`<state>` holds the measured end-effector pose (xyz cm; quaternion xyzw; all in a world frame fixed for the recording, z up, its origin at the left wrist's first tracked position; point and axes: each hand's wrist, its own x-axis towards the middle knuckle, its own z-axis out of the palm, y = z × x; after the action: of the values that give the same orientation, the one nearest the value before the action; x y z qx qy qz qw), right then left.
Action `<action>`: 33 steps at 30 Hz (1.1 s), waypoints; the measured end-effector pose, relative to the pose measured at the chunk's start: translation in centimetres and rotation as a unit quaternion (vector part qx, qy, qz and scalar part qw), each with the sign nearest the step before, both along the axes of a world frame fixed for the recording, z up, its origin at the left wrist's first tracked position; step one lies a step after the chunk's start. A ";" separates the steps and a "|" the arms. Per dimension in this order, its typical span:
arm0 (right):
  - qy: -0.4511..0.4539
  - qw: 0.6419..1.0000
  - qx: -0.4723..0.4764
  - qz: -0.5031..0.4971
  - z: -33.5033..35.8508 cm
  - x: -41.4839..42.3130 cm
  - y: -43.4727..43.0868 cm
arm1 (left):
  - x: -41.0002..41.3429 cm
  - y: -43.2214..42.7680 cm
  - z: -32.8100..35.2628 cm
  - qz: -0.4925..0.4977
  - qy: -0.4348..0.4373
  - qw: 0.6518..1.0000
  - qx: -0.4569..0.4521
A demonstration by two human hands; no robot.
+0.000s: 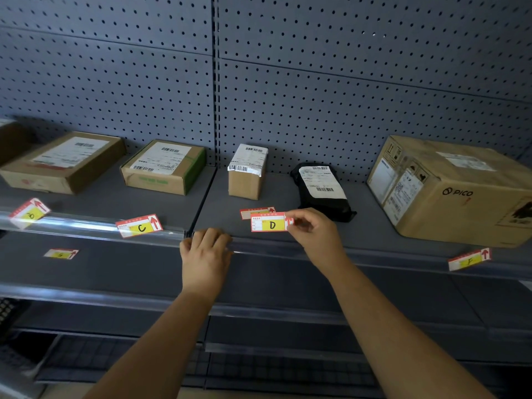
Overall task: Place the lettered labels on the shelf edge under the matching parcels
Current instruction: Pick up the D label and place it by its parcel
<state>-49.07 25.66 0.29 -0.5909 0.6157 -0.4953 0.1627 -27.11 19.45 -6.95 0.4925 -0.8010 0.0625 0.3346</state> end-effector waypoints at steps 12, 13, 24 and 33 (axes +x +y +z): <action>0.012 1.000 0.002 0.029 0.1 0.7 -0.3 | 0.5 1.0 0.4 -0.007 0.021 0.999 0.026; 0.018 0.999 -0.001 0.034 0.1 0.9 -0.3 | 0.6 1.1 0.5 -0.011 0.026 0.999 0.031; 0.152 0.986 -0.015 0.064 0.2 3.5 -1.9 | 1.5 1.1 1.7 -0.045 0.057 0.992 0.102; 0.225 0.972 0.001 0.062 -0.4 4.5 -3.0 | 2.6 1.0 1.9 -0.077 0.068 0.989 0.103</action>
<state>-44.62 22.65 -0.11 -0.7240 0.5992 -0.3379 0.0507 -24.54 20.42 -5.04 0.4641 -0.8140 -0.0803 0.3398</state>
